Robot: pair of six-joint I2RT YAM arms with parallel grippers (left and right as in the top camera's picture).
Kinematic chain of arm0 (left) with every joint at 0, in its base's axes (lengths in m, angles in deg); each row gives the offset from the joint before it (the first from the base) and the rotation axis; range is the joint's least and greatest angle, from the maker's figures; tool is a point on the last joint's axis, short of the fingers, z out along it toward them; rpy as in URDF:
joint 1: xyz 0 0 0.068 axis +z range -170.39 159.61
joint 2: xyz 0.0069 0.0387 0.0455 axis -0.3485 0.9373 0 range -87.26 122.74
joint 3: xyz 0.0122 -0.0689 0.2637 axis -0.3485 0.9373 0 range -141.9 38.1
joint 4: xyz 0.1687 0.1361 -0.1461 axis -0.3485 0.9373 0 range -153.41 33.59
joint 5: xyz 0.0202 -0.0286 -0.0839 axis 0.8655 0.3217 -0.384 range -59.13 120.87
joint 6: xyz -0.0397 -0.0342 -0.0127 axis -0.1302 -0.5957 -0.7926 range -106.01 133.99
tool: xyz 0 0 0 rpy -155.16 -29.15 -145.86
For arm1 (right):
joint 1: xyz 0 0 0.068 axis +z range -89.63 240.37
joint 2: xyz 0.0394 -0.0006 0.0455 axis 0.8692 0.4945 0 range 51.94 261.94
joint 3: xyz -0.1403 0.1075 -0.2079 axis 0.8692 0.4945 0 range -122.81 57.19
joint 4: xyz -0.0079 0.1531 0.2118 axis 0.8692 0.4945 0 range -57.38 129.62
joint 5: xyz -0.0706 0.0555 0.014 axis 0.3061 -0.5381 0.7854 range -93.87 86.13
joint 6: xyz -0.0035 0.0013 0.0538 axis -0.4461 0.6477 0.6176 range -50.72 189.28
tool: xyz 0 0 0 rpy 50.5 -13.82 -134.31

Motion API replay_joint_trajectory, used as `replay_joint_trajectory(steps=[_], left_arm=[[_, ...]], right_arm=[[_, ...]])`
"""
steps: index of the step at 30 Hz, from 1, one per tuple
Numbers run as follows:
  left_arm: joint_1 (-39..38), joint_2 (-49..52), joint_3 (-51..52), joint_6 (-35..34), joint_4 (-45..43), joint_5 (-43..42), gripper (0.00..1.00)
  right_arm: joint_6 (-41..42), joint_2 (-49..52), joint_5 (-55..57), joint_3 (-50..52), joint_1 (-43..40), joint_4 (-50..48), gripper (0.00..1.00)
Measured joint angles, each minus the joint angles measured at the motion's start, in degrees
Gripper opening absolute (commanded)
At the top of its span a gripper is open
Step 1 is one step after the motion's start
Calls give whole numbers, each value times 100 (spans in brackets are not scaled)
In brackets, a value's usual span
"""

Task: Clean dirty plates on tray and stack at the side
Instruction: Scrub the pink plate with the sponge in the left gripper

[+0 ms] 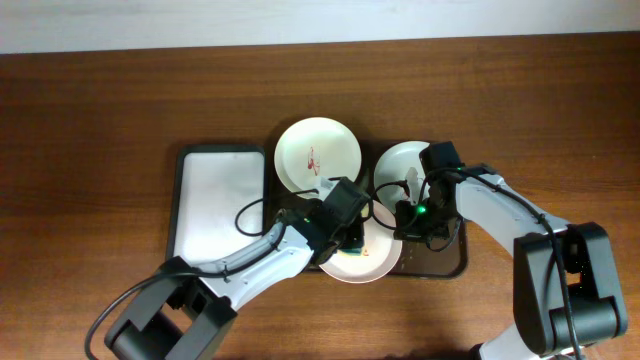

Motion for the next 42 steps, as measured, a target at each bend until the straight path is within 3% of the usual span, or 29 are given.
replay_joint_trajectory(steps=[6, 11, 17, 32, 38, 42], left_arm=[[-26, 7, 4, -85, -326, -426, 0], [-28, 83, 4, -723, -326, -507, 0], [-162, 299, 4, -975, -614, -498, 0], [-378, 317, -157, -1058, 122, 1606, 0], [-363, 350, -350, -610, 415, 1954, 0], [-315, 352, -494, -323, 525, 1705, 0]], right_arm=[[2, 0, 0, 0, 0, 0, 4], [4, 0, 0, 0, 0, 0, 4], [2, 0, 9, 0, 0, 0, 4], [7, 9, -61, 0, 20, -24, 4], [20, 9, -66, 0, 22, -24, 4], [22, 9, -59, 0, 22, -17, 4]])
